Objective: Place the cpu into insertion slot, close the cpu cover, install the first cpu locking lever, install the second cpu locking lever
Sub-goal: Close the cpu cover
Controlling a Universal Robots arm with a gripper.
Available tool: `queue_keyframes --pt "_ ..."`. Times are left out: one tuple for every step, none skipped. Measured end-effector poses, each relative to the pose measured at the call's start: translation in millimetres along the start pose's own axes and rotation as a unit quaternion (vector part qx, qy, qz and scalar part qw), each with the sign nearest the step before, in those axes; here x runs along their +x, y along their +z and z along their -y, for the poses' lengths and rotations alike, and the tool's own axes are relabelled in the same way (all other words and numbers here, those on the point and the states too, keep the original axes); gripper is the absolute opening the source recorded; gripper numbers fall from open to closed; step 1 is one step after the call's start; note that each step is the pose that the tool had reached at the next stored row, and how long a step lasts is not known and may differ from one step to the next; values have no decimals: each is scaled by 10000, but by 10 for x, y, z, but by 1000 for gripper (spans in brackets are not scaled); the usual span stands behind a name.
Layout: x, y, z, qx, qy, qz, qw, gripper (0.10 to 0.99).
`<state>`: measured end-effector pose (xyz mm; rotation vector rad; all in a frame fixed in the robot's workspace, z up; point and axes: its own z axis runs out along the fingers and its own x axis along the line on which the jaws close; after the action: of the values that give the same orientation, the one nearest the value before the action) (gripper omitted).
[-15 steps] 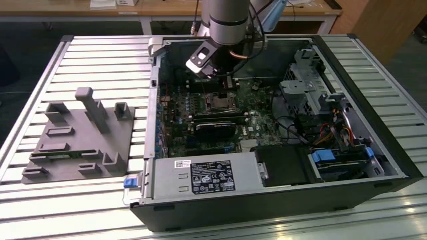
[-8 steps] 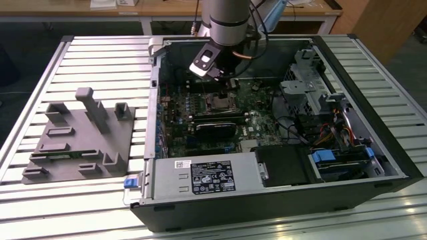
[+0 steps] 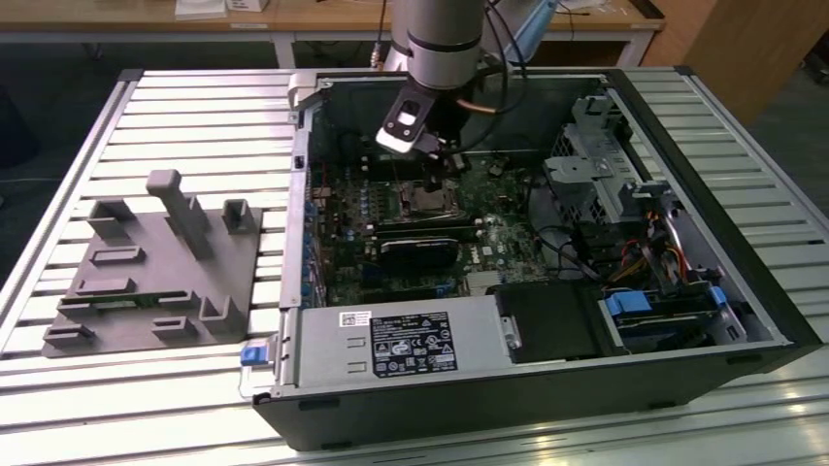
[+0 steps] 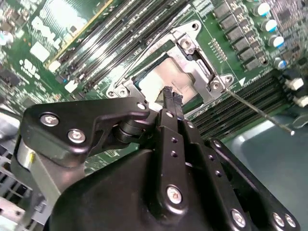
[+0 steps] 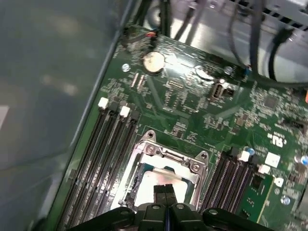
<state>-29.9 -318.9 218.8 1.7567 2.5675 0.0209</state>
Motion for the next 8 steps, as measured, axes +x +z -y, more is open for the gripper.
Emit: queue_keyframes --pt "0 1 0 -2 -180 -2 9998 106" --pt "0 2 0 -4 -360 -4 9994 106" --pt "0 3 0 -5 -458 -5 9990 106" --pt "0 3 0 -5 -548 -6 9985 106" --pt "0 4 0 -7 -637 -7 9980 106" --pt "0 5 0 -8 -727 -8 9974 106" --pt "0 5 0 -7 -817 -7 9967 106" --pt "0 5 1 -7 -906 -6 9959 106"
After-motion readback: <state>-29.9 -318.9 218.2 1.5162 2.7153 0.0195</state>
